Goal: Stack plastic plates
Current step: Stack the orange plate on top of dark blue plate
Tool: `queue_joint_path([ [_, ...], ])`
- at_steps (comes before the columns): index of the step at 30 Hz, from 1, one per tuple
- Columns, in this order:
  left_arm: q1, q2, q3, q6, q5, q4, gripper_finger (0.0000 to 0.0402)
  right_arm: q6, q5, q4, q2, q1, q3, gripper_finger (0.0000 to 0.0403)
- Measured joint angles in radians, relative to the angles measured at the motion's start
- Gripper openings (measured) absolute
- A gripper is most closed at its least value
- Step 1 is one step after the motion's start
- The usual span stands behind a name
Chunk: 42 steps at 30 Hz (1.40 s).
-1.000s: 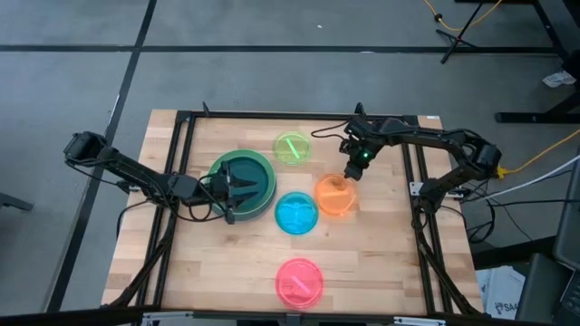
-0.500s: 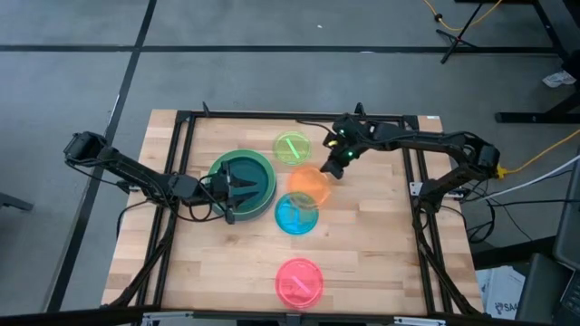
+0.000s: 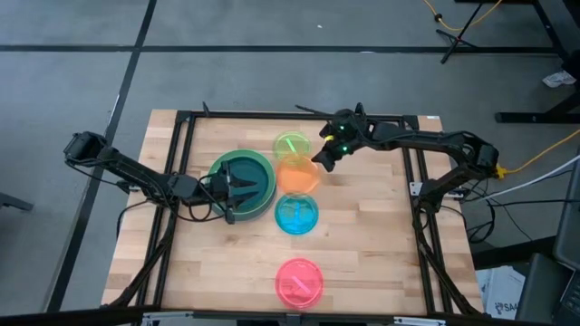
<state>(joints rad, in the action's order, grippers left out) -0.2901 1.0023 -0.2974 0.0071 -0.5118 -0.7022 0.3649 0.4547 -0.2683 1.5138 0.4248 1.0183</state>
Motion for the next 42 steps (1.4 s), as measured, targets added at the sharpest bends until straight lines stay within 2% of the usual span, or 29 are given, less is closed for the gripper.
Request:
queue_joint_path([
  [9,0.0,0.0,0.0,0.003,0.0,-0.02,0.0124,0.037,-0.002,0.119,0.064,-0.03,0.0,0.0001],
  [16,0.0,0.0,0.0,0.017,0.0,-0.043,0.0124,0.076,-0.049,0.23,0.095,-0.091,0.0,0.0001],
  [24,0.0,-0.018,0.0,0.056,-0.002,-0.066,0.0124,0.073,-0.181,0.252,0.095,-0.167,0.0,0.0001],
  [30,0.0,-0.017,0.0,0.056,-0.002,-0.066,0.0124,0.074,-0.329,0.28,0.095,-0.2,0.0,0.0001],
  [37,0.0,-0.017,0.0,0.056,-0.003,-0.072,0.0124,0.104,-0.351,0.339,0.116,-0.195,0.0,0.0001],
  [42,0.0,-0.017,0.0,0.09,-0.005,-0.095,0.0124,0.129,-0.313,0.361,0.22,-0.195,0.067,0.0001],
])
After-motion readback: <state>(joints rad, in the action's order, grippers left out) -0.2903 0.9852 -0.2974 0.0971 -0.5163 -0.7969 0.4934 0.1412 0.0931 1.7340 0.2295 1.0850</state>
